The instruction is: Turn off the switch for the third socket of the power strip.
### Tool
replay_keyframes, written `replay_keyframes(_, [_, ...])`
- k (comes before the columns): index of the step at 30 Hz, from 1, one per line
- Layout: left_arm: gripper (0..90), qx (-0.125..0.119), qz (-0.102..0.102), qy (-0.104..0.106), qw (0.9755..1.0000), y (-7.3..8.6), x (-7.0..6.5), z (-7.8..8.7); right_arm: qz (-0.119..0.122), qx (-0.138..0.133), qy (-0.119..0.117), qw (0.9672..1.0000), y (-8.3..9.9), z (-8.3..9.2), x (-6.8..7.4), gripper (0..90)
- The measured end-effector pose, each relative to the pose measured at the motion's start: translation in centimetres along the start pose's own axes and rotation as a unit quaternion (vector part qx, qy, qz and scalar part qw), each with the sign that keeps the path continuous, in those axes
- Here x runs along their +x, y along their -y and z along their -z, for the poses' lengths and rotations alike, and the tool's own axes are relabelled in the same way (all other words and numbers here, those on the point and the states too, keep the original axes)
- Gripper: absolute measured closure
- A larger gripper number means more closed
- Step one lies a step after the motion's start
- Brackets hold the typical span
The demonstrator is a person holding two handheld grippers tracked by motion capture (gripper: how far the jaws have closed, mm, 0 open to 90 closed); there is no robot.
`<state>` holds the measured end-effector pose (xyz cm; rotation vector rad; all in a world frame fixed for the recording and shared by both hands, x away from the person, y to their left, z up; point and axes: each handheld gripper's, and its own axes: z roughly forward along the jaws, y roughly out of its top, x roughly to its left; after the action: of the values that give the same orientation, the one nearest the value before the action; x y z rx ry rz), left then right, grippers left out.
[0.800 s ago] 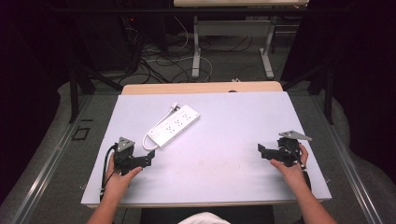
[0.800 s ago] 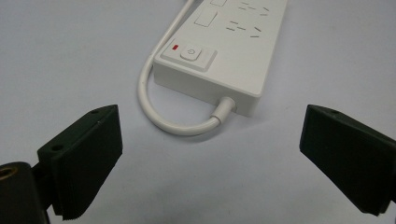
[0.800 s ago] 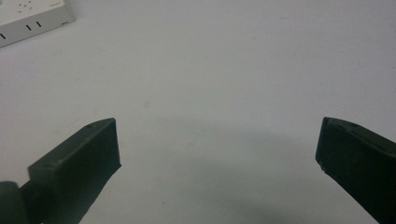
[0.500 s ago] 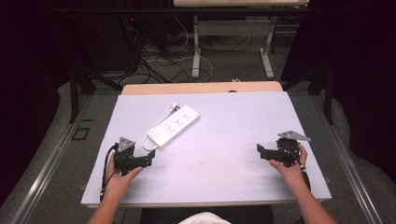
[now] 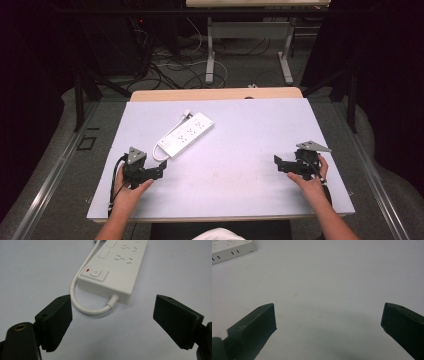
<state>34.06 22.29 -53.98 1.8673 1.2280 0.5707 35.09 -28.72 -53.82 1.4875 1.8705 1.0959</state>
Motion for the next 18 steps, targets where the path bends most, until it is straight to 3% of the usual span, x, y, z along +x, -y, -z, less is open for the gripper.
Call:
replay_keyframes(1, [16.1, -0.002, 0.006, 0.003, 1.0, -0.03, -0.14, 0.0, 0.004, -0.001, -0.001, 1.0, 0.01, 0.06, -0.08, 0.0])
replay_keyframes(6, [17.1, -0.001, -0.007, 0.001, 1.0, -0.24, -0.3, -0.02, 0.001, -0.001, 0.003, 1.0, 0.01, 0.11, -0.14, 0.0])
replay_keyframes(12, [18.3, -0.002, 0.011, 0.01, 0.9999, -0.41, -0.46, 0.05, -0.001, 0.002, -0.001, 1.0, 0.03, -0.04, 0.01, 0.0])
replay_keyframes(18, [20.1, 0.004, 0.006, 0.011, 0.9999, -0.92, -0.58, 0.06, 0.0, 0.003, -0.001, 1.0, 0.08, -0.05, 0.0, 0.0])
